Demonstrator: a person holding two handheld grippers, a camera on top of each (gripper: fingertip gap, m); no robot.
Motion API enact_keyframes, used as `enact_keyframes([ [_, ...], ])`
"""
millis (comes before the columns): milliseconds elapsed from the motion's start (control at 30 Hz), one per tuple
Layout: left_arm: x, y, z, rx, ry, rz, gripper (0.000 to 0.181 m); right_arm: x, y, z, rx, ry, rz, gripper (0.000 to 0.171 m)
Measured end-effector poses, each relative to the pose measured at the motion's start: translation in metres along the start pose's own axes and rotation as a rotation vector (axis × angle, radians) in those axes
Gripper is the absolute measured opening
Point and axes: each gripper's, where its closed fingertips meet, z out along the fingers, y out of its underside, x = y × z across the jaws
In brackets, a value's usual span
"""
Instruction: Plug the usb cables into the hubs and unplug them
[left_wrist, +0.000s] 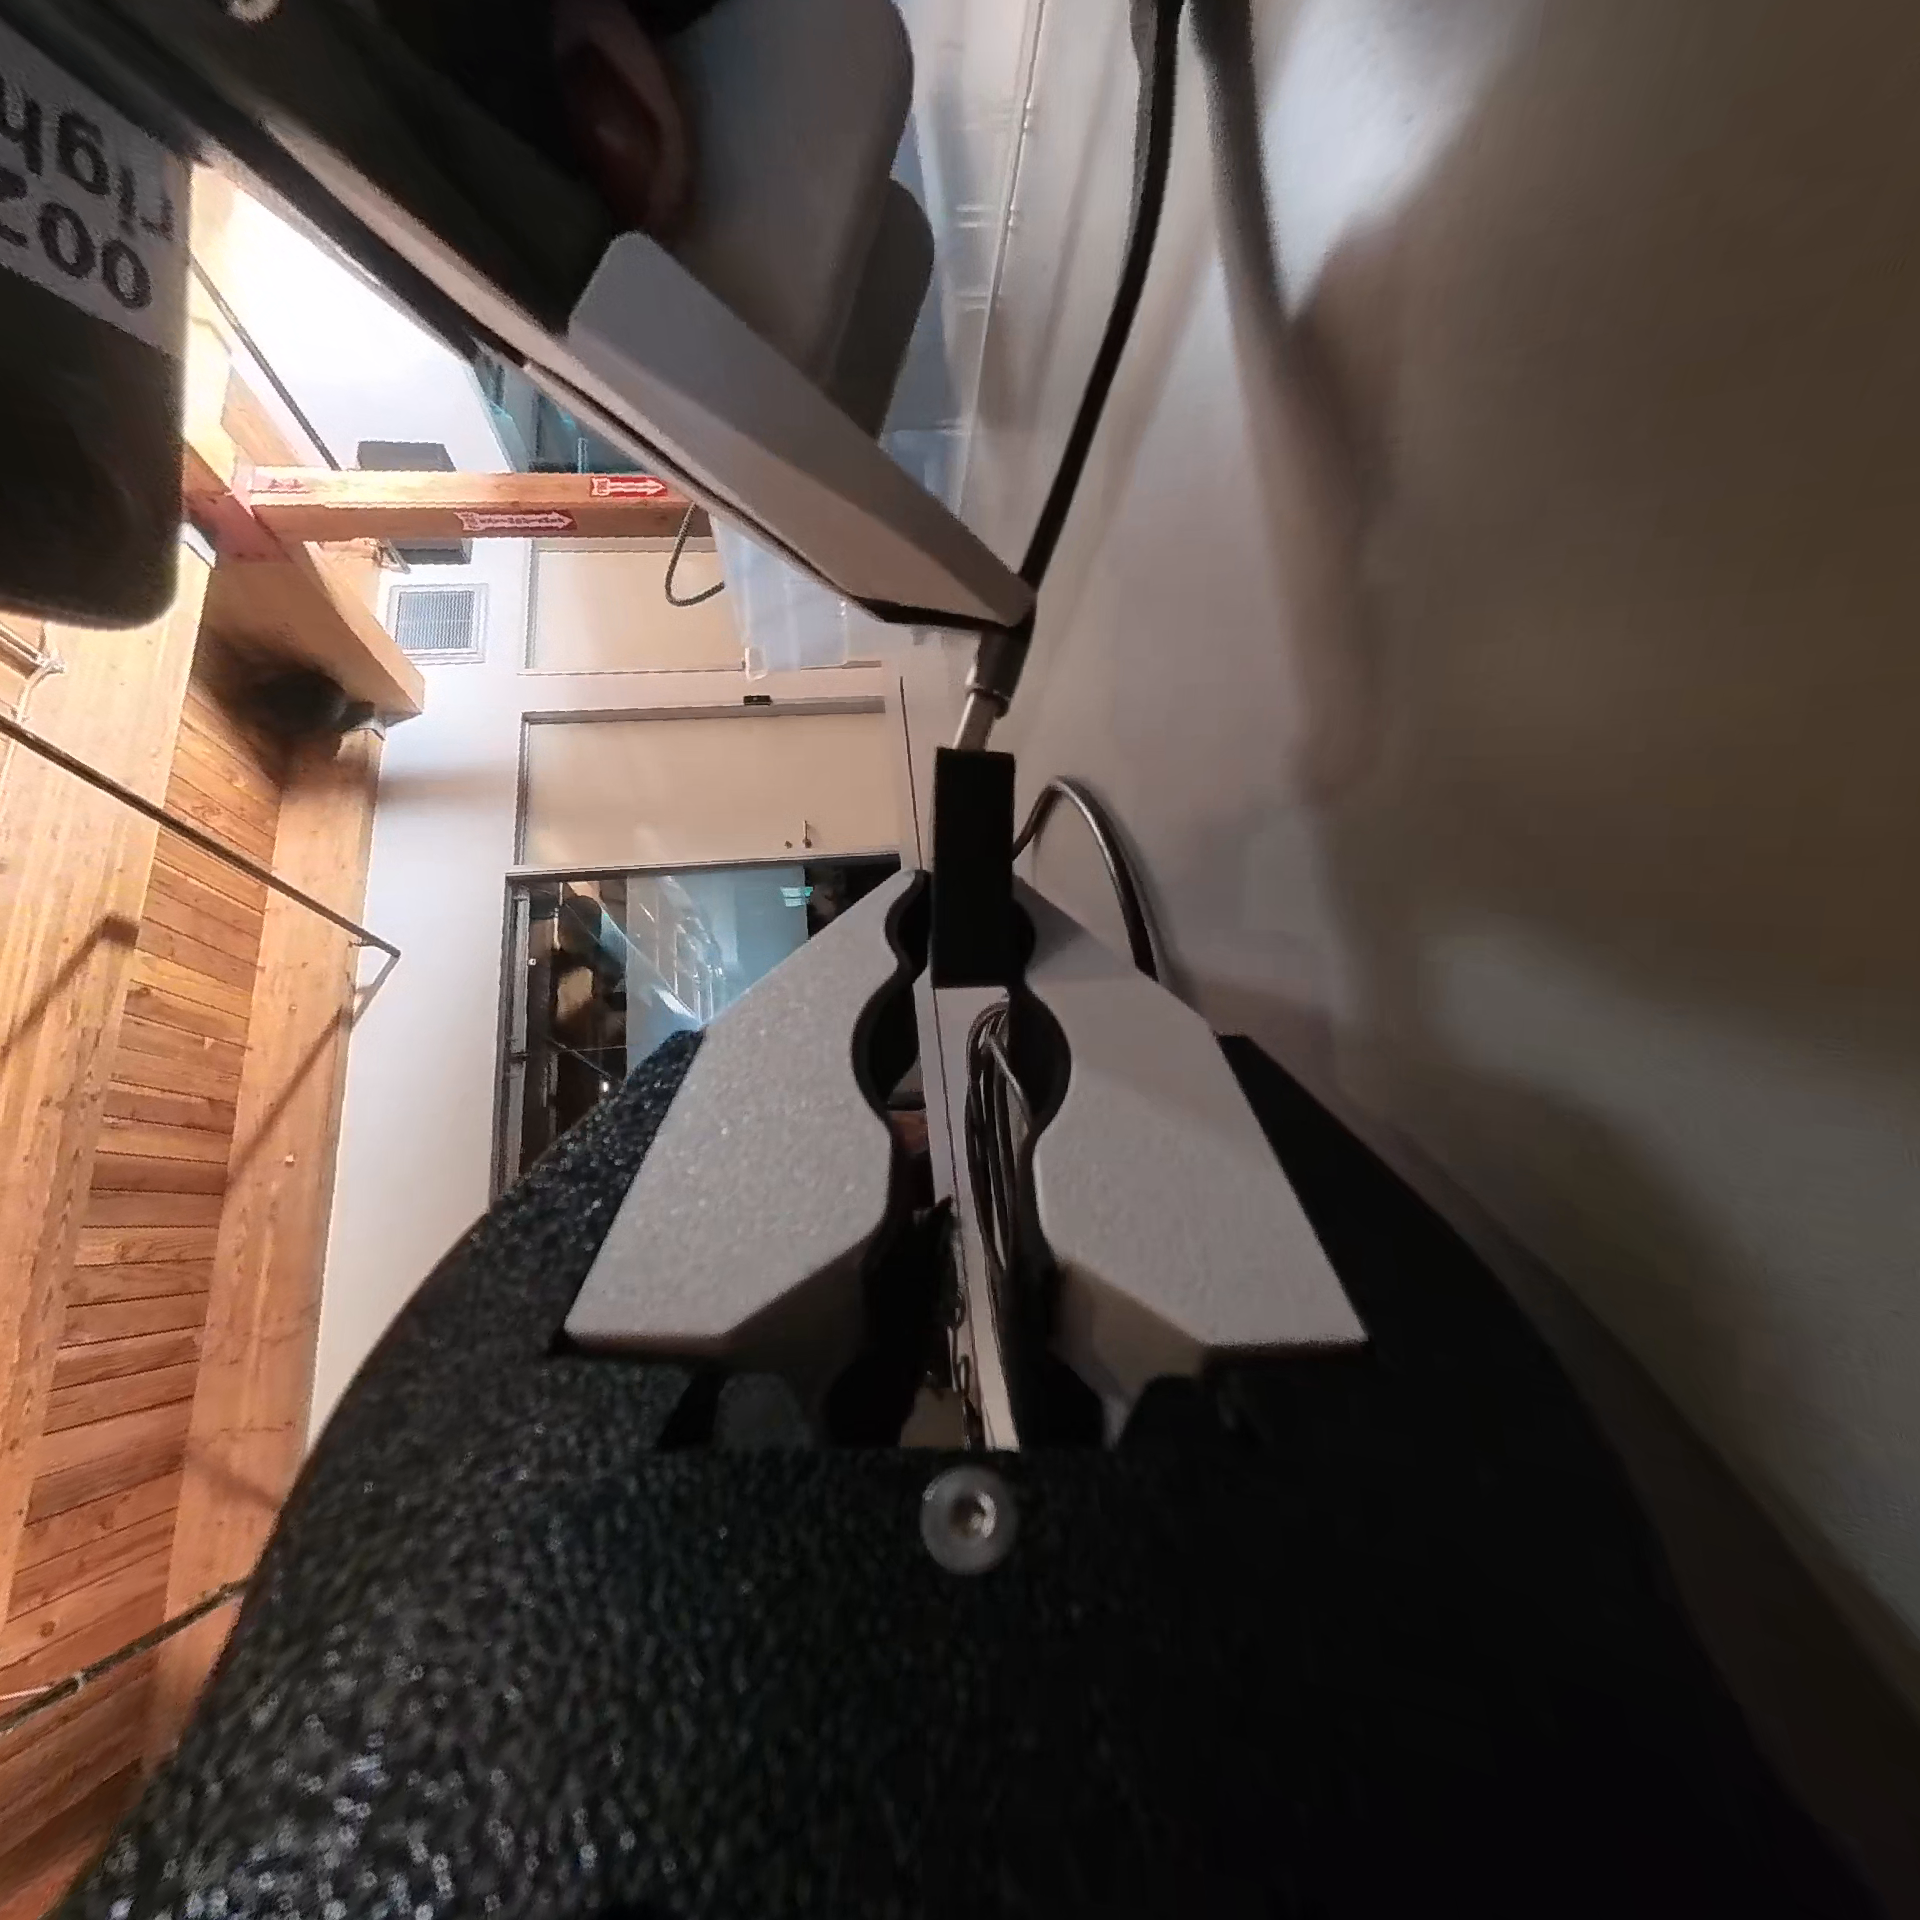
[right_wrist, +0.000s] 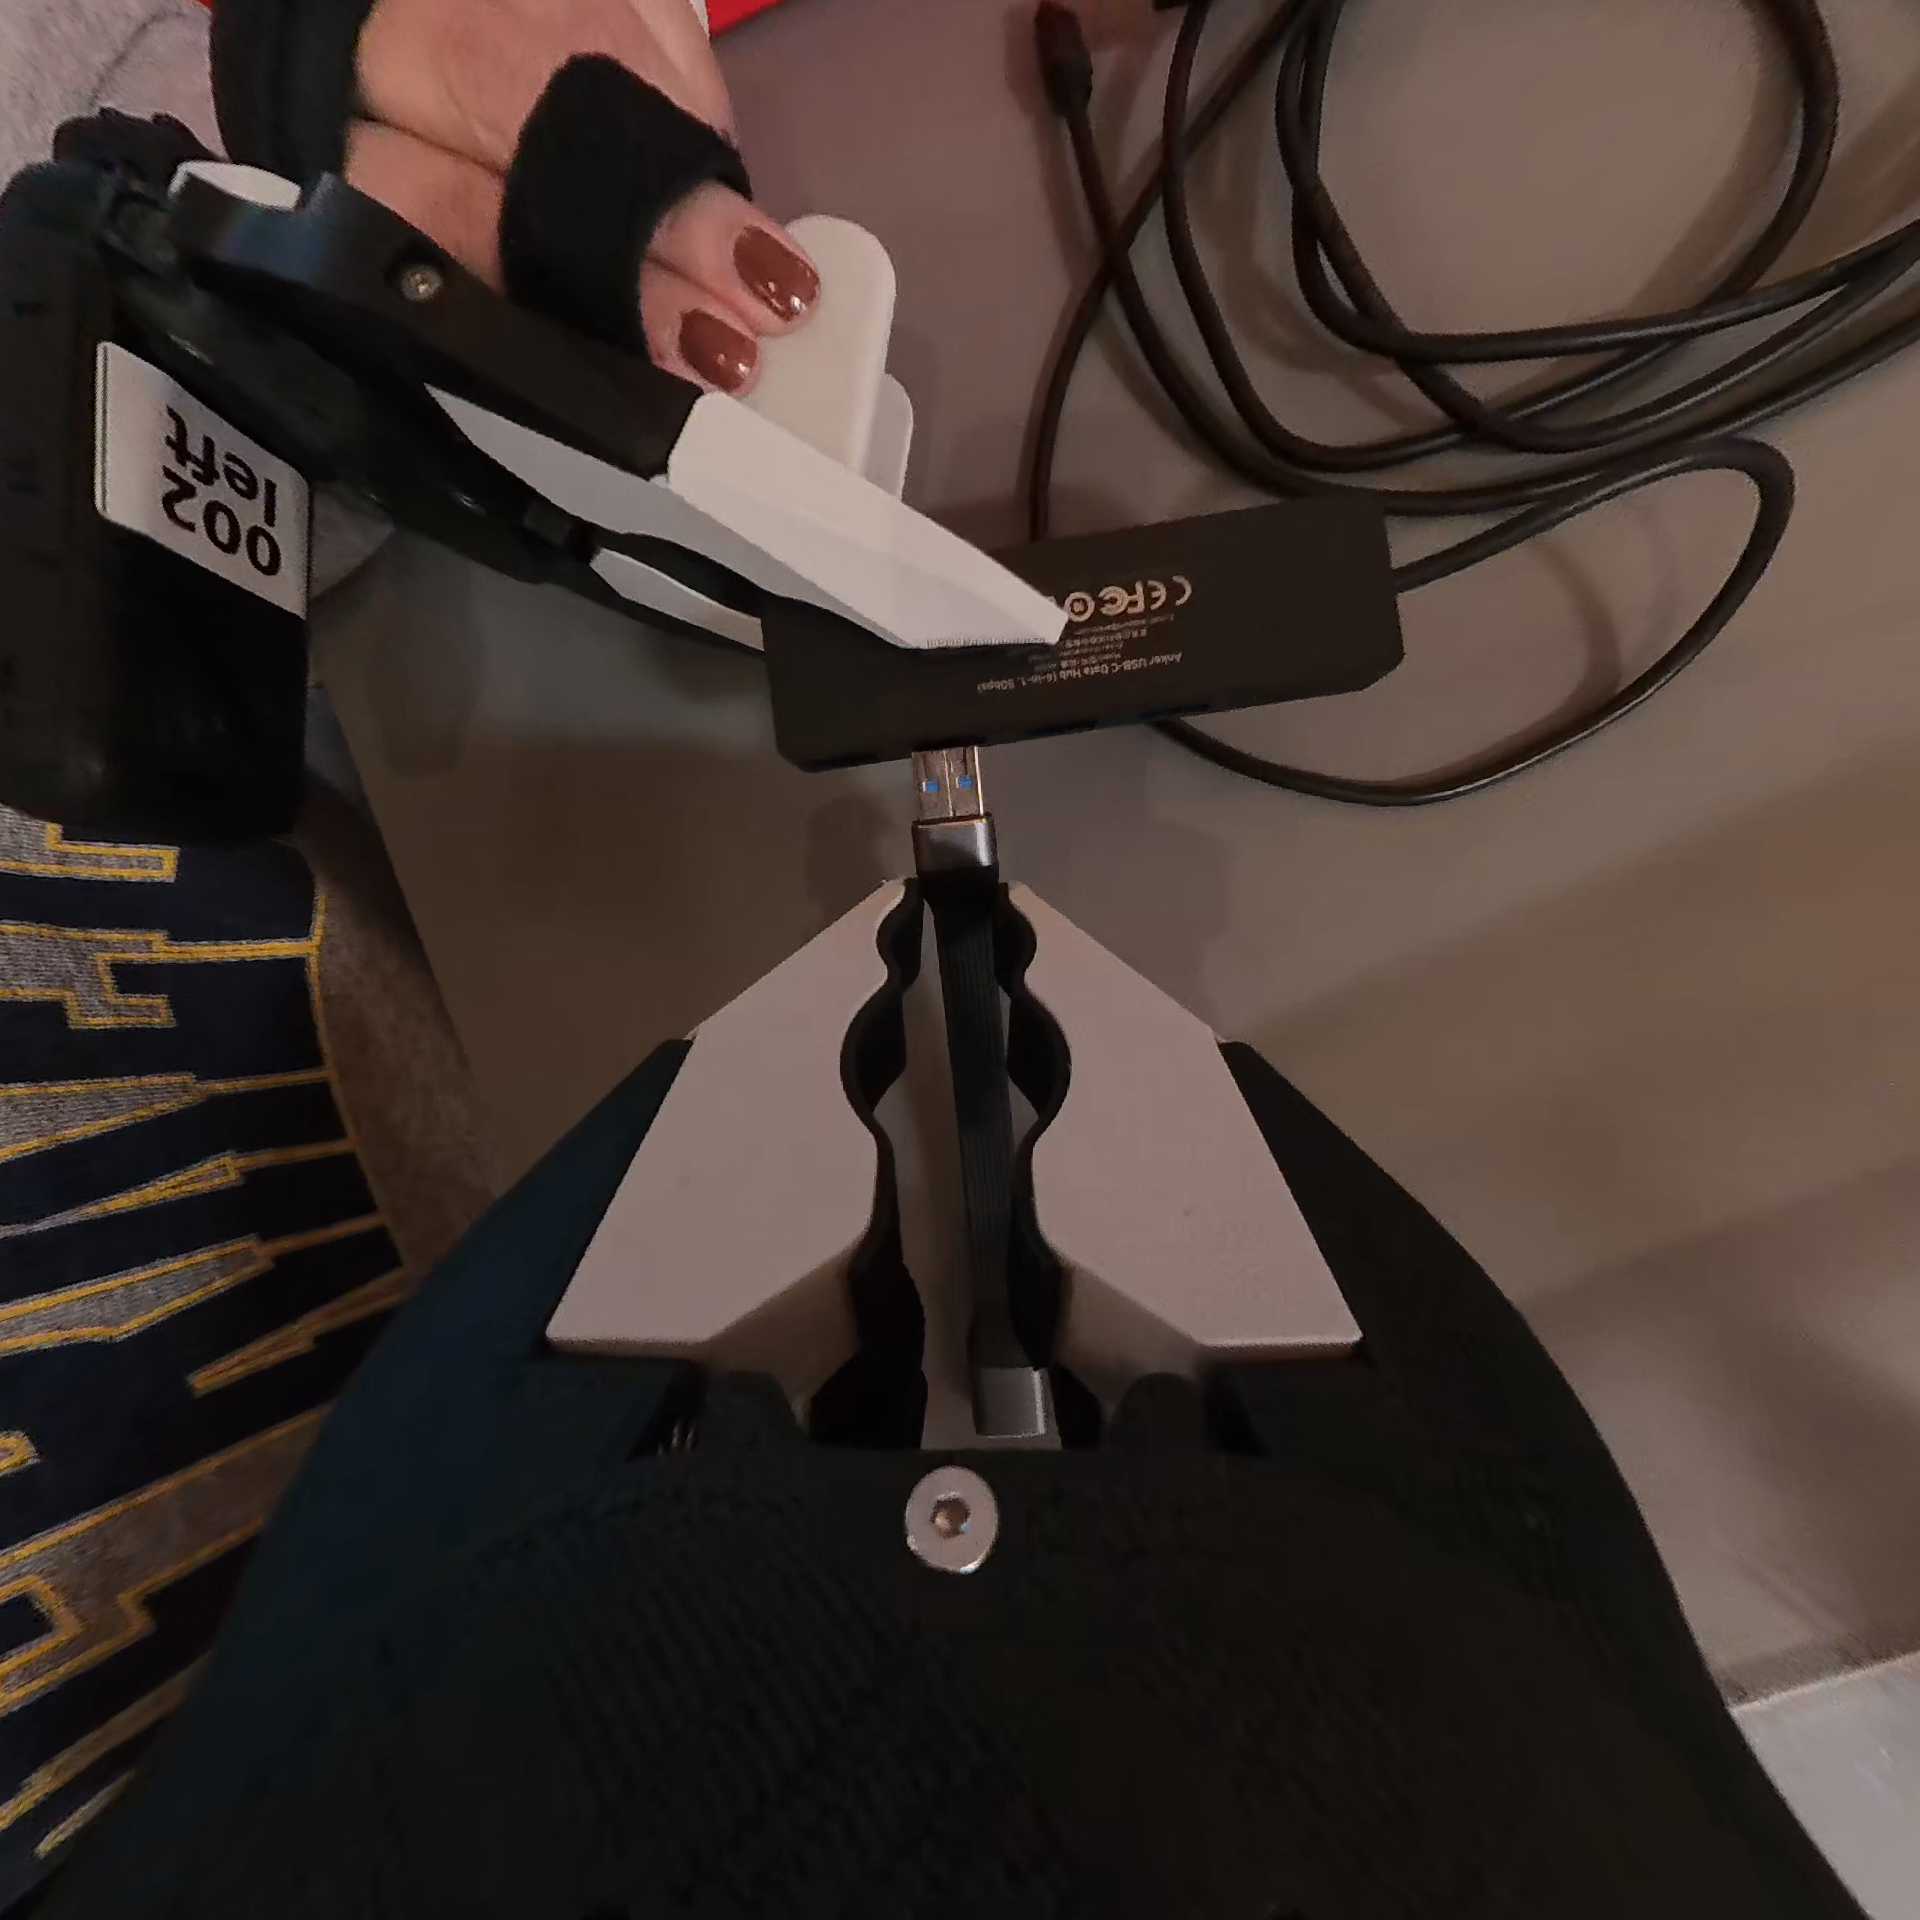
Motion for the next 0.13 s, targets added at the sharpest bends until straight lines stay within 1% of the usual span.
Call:
enact_keyframes([
  [133, 0.0022, -0.0003, 0.0005, -0.001, 0.006, 0.024, 0.008, 0.0005, 0.0007, 0.0002, -0.003, -0.001, -0.011, 0.011],
])
